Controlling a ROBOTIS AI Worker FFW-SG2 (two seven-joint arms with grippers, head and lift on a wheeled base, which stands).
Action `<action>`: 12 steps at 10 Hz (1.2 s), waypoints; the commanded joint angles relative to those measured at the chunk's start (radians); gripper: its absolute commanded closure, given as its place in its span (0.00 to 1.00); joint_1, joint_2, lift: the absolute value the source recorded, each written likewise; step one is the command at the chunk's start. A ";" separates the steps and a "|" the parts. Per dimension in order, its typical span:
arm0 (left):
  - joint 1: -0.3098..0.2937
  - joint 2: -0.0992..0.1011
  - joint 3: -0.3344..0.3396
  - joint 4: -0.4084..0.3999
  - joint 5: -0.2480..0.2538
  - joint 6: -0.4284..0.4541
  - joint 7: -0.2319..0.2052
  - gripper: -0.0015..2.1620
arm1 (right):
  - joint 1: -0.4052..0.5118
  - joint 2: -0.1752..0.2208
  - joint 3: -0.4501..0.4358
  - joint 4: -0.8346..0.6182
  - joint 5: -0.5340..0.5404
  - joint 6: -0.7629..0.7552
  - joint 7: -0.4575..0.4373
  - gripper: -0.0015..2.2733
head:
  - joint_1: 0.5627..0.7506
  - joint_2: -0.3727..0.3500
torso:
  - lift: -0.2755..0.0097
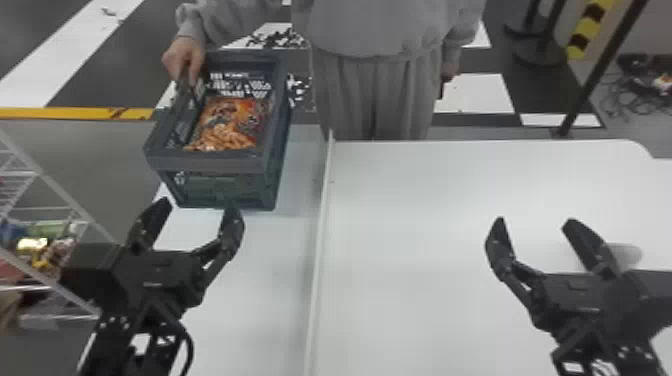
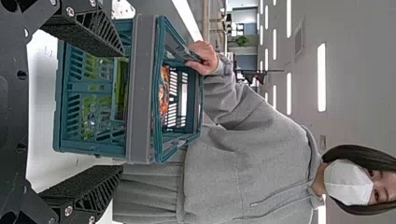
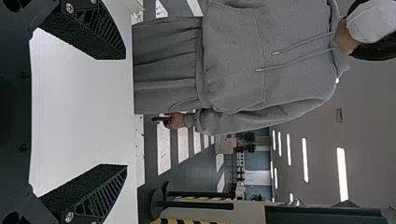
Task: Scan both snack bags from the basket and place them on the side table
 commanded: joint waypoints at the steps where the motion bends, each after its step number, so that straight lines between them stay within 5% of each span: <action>1: 0.003 0.001 0.000 -0.001 0.000 0.000 0.001 0.07 | 0.000 0.001 0.002 -0.001 0.000 0.000 -0.001 0.04 | 0.70 0.64 | 0.71; 12: -0.002 0.001 0.000 -0.003 -0.002 0.006 0.000 0.07 | -0.002 0.001 -0.002 0.002 0.000 0.000 0.001 0.04 | 0.70 0.64 | 0.71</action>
